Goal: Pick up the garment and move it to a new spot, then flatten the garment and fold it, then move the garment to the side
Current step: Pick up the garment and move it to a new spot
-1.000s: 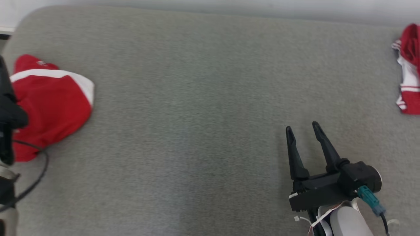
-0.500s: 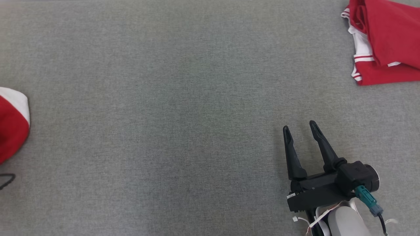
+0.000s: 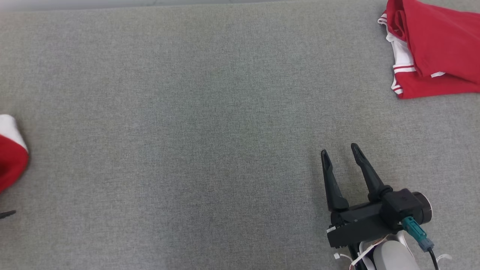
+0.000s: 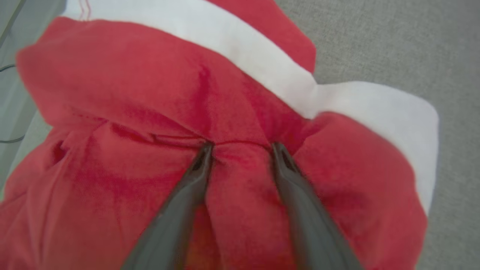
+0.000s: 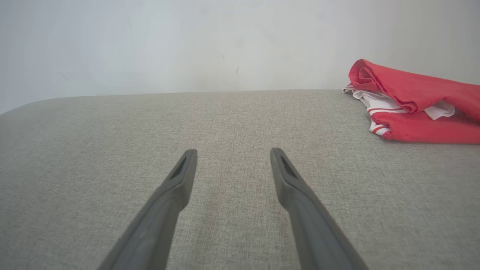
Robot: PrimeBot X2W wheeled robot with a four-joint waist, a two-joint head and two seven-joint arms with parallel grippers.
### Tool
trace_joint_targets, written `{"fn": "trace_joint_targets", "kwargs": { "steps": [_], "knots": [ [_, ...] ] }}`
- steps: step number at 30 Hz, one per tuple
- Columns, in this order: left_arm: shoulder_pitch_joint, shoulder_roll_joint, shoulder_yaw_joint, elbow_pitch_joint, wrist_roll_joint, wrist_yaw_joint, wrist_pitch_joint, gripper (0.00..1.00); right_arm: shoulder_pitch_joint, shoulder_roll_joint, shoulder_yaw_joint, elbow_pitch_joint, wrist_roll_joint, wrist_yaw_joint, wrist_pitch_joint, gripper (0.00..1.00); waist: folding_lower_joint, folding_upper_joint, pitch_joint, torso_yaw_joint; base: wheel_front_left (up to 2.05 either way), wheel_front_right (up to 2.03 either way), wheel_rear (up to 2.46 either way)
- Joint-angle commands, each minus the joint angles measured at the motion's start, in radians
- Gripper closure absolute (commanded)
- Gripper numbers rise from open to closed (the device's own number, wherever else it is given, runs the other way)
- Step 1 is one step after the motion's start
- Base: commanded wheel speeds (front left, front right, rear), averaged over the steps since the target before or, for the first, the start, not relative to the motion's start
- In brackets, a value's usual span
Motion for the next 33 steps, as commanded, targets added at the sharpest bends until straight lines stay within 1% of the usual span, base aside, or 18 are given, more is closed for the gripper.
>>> {"fn": "trace_joint_targets", "kwargs": {
  "steps": [1,6,12,13,14,19,26,33],
  "knots": [
    [0.015,0.003,-0.004,0.003,0.001,-0.001,-0.009,1.00,0.007,0.002,0.001,0.001,-0.006,-0.003,-0.001,0.00,0.0000,-0.0002,-0.004,0.001,0.00,0.00,0.00],
    [0.013,0.012,-0.029,-0.021,0.010,-0.001,-0.060,1.00,0.022,0.002,-0.008,0.009,-0.005,-0.003,-0.001,0.00,0.0000,-0.0002,-0.022,0.011,0.00,0.00,0.00],
    [-0.022,0.009,-0.056,-0.078,0.012,-0.001,-0.192,1.00,0.027,0.002,-0.008,0.020,0.006,-0.003,-0.001,0.00,0.0000,-0.0002,-0.065,0.030,0.00,0.00,0.00],
    [-0.022,0.009,-0.056,-0.078,0.012,-0.001,-0.192,1.00,0.027,0.002,-0.008,0.020,0.006,-0.003,-0.001,0.00,0.0000,-0.0002,-0.065,0.030,0.00,0.00,0.00],
    [-0.034,0.010,-0.074,-0.106,0.019,-0.001,-0.238,1.00,0.032,0.002,-0.007,0.023,0.015,-0.003,-0.001,0.00,0.0000,-0.0002,-0.080,0.034,0.00,0.00,0.00],
    [-0.062,0.003,-0.138,-0.180,0.012,-0.001,-0.319,1.00,0.046,0.002,-0.002,0.029,0.025,-0.003,-0.001,0.00,0.0000,-0.0002,-0.121,0.035,0.00,0.00,0.00],
    [-0.094,-0.036,-0.225,-0.319,-0.034,-0.001,-0.381,1.00,0.068,0.002,0.000,0.030,0.036,-0.003,-0.001,0.00,0.0000,-0.0002,-0.163,0.007,0.00,0.00,0.00],
    [-0.092,-0.079,-0.306,-0.501,-0.074,-0.001,-0.389,1.00,0.080,0.002,-0.004,0.032,0.052,-0.003,-0.001,0.00,0.0000,-0.0002,-0.182,-0.063,0.00,0.00,0.00]
  ]
}}
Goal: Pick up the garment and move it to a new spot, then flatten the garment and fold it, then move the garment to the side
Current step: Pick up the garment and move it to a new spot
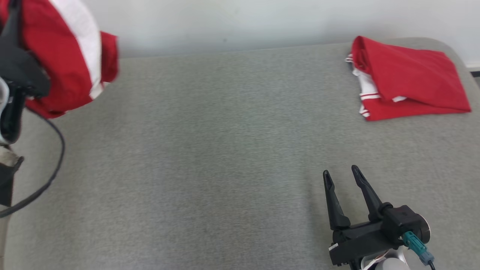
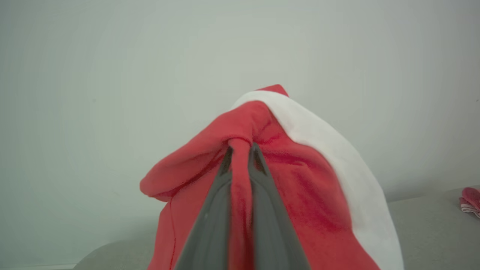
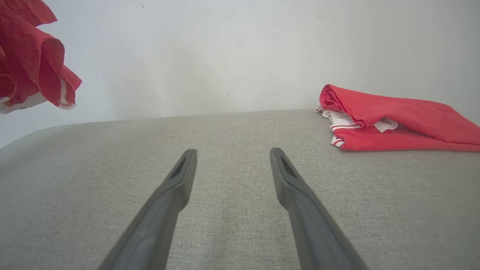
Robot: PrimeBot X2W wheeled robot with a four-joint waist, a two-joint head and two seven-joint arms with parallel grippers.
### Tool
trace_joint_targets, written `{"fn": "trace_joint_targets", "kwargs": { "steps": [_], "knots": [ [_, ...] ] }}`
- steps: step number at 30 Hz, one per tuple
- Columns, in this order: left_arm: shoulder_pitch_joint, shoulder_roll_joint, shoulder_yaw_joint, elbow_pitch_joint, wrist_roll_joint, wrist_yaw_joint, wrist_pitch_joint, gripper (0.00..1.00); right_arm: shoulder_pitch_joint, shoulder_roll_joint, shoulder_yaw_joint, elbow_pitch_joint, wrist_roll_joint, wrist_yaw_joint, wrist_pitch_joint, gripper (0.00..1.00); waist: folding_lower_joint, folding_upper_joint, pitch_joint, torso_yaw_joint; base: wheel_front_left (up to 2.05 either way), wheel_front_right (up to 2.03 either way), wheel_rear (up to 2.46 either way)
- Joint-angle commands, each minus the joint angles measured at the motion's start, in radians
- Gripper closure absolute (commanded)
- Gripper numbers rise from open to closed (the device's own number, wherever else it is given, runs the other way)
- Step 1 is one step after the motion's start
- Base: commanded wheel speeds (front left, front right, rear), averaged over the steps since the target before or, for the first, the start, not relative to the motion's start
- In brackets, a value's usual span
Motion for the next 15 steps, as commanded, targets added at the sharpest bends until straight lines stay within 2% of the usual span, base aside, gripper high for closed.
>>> {"fn": "trace_joint_targets", "kwargs": {
  "steps": [1,8,15],
  "knots": [
    [0.005,-0.008,-0.011,-0.037,-0.013,0.000,0.004,1.00,0.013,0.002,0.002,0.000,0.008,-0.003,-0.001,0.00,0.0001,0.0000,-0.013,-0.047,0.00,0.00,0.00],
    [0.053,-0.072,-0.055,-0.213,-0.031,0.010,0.038,1.00,0.019,0.002,-0.003,-0.001,0.029,-0.003,-0.001,0.00,0.0001,0.0000,-0.007,-0.129,0.00,0.00,0.00],
    [0.130,-0.150,-0.118,-0.357,-0.039,0.035,0.065,1.00,0.024,0.002,-0.008,0.001,0.048,-0.003,-0.001,0.00,0.0001,0.0000,0.014,-0.179,0.00,0.00,0.00]
  ]
}}
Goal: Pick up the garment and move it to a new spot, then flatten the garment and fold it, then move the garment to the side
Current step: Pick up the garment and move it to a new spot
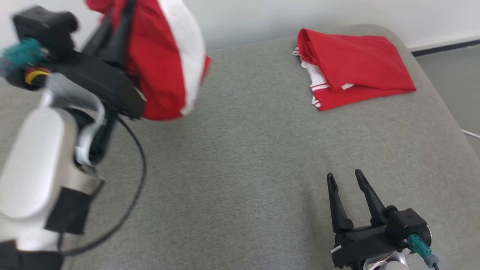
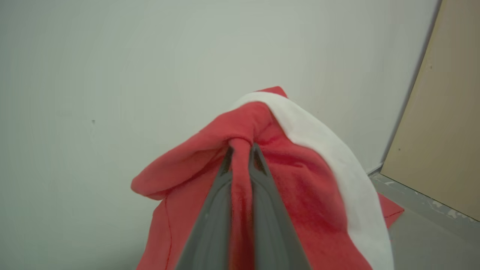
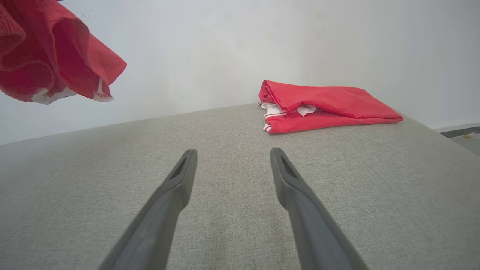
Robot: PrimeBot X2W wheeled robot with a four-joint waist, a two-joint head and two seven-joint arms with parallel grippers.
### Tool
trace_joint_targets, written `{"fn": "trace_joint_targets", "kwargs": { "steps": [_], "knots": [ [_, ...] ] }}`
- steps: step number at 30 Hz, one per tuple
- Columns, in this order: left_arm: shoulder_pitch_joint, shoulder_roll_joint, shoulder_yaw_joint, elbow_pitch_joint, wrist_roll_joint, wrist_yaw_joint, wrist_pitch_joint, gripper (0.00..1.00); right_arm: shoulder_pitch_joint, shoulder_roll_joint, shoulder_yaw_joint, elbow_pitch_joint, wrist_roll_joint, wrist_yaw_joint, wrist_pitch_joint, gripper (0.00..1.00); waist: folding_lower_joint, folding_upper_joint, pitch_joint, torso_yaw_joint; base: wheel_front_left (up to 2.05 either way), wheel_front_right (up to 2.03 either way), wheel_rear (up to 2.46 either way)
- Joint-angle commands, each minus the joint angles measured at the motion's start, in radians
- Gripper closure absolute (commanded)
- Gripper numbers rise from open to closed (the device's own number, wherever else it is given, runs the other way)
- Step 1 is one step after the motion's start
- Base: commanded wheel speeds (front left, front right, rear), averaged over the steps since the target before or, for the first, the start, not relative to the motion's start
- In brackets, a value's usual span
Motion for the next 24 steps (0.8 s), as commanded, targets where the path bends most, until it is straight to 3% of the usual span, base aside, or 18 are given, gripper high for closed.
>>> {"fn": "trace_joint_targets", "kwargs": {
  "steps": [1,10,24],
  "knots": [
    [0.032,-0.015,-0.014,-0.026,0.003,0.009,0.004,1.00,0.007,0.003,0.001,0.002,0.006,-0.003,-0.001,0.00,0.0001,0.0000,0.016,-0.028,0.00,0.00,0.00],
    [0.183,-0.069,-0.080,-0.063,-0.012,0.026,0.000,1.00,0.008,0.003,0.002,0.007,0.017,-0.003,-0.001,0.00,0.0001,0.0000,0.026,-0.041,0.00,0.00,0.00],
    [0.378,-0.132,-0.191,0.181,-0.017,-0.004,-0.113,1.00,0.013,0.002,0.005,0.015,-0.006,-0.003,-0.001,0.00,0.0001,0.0000,-0.006,-0.020,0.00,0.00,0.00]
  ]
}}
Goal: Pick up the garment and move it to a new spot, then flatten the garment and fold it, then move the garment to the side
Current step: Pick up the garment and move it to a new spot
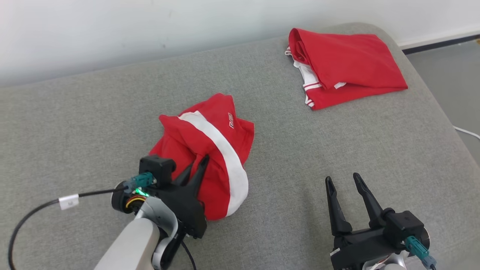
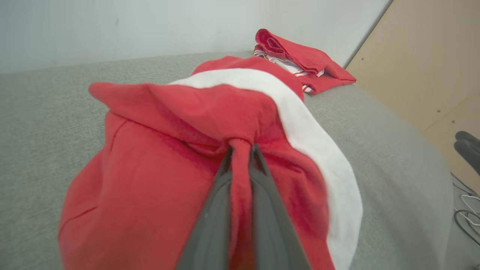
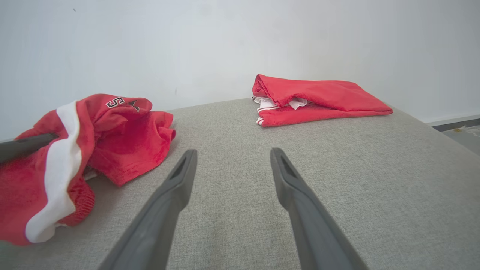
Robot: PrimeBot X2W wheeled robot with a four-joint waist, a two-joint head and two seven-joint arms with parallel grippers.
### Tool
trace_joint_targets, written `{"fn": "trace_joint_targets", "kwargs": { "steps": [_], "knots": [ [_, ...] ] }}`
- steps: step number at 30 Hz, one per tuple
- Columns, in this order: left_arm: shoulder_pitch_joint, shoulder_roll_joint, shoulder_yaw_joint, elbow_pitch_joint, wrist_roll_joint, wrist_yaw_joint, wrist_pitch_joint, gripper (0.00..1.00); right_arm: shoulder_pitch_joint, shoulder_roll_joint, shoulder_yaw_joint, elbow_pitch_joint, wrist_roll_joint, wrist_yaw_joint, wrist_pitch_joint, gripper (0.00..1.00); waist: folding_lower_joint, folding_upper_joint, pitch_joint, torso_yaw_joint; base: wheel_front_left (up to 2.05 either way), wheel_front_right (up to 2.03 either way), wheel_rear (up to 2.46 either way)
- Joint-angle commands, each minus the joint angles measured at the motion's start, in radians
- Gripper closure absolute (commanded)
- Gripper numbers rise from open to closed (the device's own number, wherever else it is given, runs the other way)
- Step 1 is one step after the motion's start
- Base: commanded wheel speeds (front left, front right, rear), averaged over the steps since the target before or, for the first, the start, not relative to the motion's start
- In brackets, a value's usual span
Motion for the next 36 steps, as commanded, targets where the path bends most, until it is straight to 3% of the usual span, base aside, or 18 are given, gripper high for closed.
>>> {"fn": "trace_joint_targets", "kwargs": {
  "steps": [1,2,7,14,27,32,36],
  "knots": [
    [0.010,-0.004,-0.003,0.007,0.004,-0.001,-0.016,0.51,0.014,0.002,-0.001,-0.002,-0.009,-0.003,-0.001,0.00,0.0000,0.0000,-0.013,0.012,0.00,0.00,0.00],
    [0.009,-0.007,-0.008,0.014,0.007,-0.004,-0.032,0.00,0.018,0.002,-0.002,-0.003,-0.011,-0.003,-0.001,0.00,0.0000,0.0000,-0.020,0.018,0.00,0.00,0.00],
    [0.004,-0.006,0.004,0.010,0.023,-0.001,-0.134,0.00,0.033,0.002,-0.001,-0.012,-0.016,-0.003,-0.001,0.00,0.0000,0.0000,-0.058,0.046,0.00,0.00,0.00],
    [0.038,0.034,0.046,-0.044,0.064,0.056,-0.263,0.00,0.042,0.002,-0.006,-0.038,-0.025,-0.003,-0.001,0.00,0.0000,0.0000,-0.094,0.091,0.00,0.00,0.00],
    [0.227,0.114,0.182,-0.207,0.155,0.176,-0.308,0.00,0.060,0.002,-0.048,-0.062,-0.035,-0.003,-0.001,0.00,0.0000,0.0000,-0.111,0.161,0.00,0.00,0.00],
    [0.320,0.105,0.246,-0.273,0.181,0.191,-0.307,0.00,0.059,0.002,-0.052,-0.064,-0.029,-0.003,-0.001,0.00,0.0000,0.0000,-0.108,0.171,0.00,0.00,0.00],
    [0.425,0.076,0.316,-0.338,0.217,0.154,-0.307,0.00,0.063,0.002,-0.054,-0.066,-0.024,-0.003,-0.001,0.00,0.0000,0.0000,-0.106,0.185,0.00,0.00,0.00]
  ]
}}
